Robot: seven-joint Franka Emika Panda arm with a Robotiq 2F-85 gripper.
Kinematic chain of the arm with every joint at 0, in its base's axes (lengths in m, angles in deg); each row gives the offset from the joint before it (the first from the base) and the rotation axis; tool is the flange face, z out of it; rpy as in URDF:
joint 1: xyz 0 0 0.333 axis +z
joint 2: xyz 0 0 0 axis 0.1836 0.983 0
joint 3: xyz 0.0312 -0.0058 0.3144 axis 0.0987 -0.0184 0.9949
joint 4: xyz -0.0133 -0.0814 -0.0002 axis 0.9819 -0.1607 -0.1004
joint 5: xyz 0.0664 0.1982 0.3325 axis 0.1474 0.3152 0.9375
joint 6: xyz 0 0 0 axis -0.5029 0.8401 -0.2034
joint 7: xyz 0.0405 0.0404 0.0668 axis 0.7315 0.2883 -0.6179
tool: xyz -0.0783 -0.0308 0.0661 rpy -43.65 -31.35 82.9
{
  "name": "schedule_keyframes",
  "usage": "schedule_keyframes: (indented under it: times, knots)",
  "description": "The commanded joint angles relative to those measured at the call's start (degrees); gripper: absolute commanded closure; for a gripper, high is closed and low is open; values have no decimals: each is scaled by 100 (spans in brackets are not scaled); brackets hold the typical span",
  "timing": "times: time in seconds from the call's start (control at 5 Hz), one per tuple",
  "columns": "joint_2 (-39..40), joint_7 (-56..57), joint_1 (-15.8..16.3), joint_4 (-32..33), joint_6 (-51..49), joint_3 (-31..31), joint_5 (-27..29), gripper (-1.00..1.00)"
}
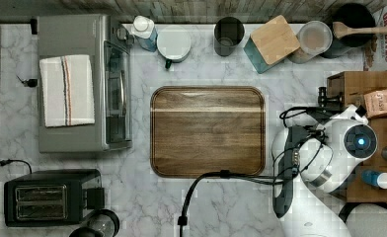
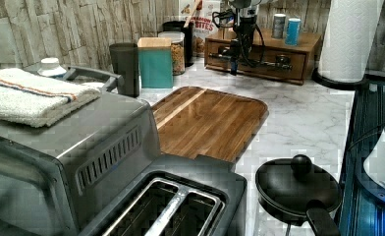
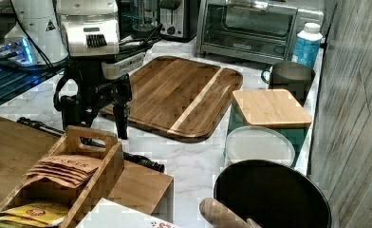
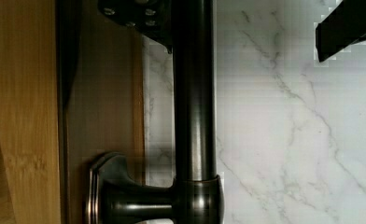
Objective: Open the drawer.
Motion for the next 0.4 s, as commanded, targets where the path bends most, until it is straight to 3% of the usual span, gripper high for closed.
schedule_keyframes:
  times: [0.2,0.4]
  knots:
    - [-235,531,156,-204,-839,419,50,-100]
    - [-405,227,333,79,-935,613,88,-100]
